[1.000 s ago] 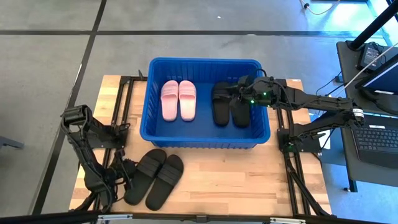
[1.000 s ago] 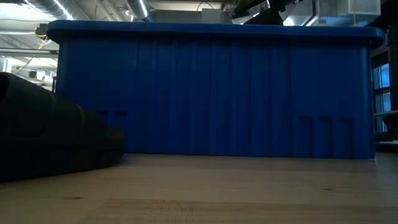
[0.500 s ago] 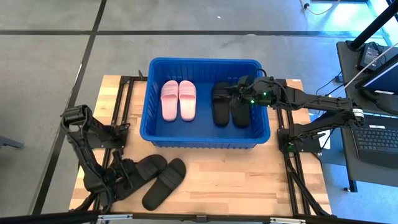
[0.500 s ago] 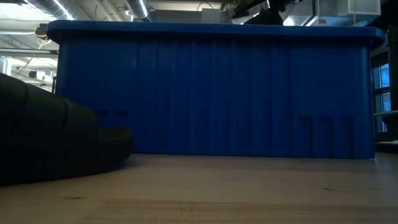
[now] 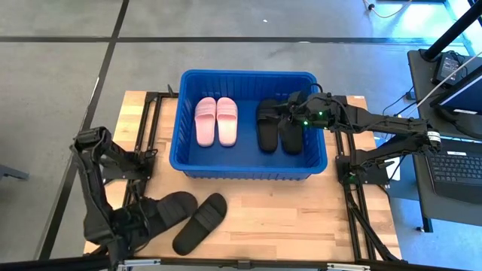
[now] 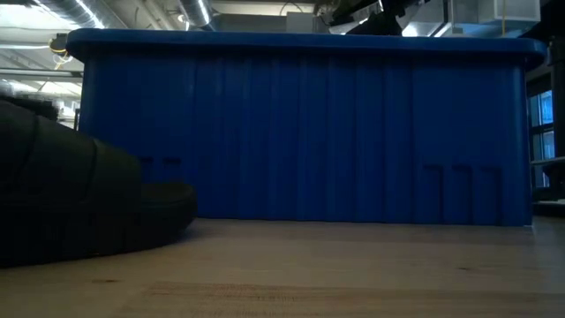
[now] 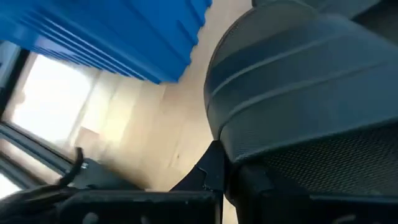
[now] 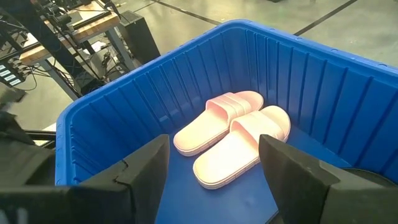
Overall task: Pick and place slides into bin
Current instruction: Put the black slipper into the blue bin
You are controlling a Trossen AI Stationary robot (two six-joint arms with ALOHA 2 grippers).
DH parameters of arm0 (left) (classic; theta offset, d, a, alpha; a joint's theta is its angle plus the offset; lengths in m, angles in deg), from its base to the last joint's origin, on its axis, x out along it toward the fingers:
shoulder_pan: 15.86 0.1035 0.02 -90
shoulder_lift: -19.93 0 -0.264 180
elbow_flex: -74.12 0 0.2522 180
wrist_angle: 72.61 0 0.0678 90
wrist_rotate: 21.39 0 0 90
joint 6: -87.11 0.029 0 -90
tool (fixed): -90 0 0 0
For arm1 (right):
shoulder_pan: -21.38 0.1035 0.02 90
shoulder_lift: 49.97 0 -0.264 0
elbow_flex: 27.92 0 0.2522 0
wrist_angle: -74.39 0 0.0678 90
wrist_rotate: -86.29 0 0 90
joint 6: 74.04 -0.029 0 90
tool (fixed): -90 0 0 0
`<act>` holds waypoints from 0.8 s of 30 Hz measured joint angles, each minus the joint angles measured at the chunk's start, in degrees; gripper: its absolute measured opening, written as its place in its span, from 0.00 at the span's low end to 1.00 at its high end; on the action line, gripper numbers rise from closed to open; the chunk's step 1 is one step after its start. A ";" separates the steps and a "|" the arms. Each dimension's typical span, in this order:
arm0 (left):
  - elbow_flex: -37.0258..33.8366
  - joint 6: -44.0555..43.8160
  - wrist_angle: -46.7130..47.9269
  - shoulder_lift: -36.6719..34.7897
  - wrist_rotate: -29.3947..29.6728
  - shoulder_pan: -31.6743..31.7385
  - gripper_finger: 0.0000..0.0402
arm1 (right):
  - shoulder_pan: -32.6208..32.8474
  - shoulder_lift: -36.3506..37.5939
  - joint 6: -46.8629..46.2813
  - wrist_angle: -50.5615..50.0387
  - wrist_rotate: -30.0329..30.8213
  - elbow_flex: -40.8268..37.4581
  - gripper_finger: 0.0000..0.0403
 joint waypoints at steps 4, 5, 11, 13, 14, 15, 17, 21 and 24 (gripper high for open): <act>4.89 3.36 0.77 -0.54 3.15 0.41 0.01 | 0.00 -0.01 0.89 0.00 0.00 0.00 0.62; 6.02 4.07 0.91 -0.62 3.95 0.85 0.01 | 0.00 0.00 1.01 0.00 0.00 0.00 0.62; 12.02 15.89 0.98 -0.66 8.23 4.90 0.01 | 0.00 -0.01 1.04 0.00 -0.02 0.00 0.62; 13.87 21.33 0.94 -0.66 9.00 6.43 0.01 | 0.00 -0.01 1.02 0.00 -0.02 0.00 0.62; 14.77 23.76 0.94 -0.66 9.13 7.21 0.01 | 0.00 0.00 1.02 0.02 -0.02 0.00 0.62; 15.71 26.15 0.94 -0.66 9.11 8.04 0.01 | 0.00 0.00 1.00 0.02 -0.02 0.00 0.62; 17.70 30.66 1.03 -0.66 9.11 9.46 0.01 | 0.00 0.00 0.98 0.00 -0.02 0.00 0.62; 22.03 39.37 0.95 -0.64 11.64 11.77 0.01 | 0.00 -0.02 0.93 0.00 -0.02 0.00 0.62; 25.64 46.05 0.94 -0.63 14.49 13.29 0.01 | 0.00 0.01 0.92 0.01 -0.02 0.00 0.62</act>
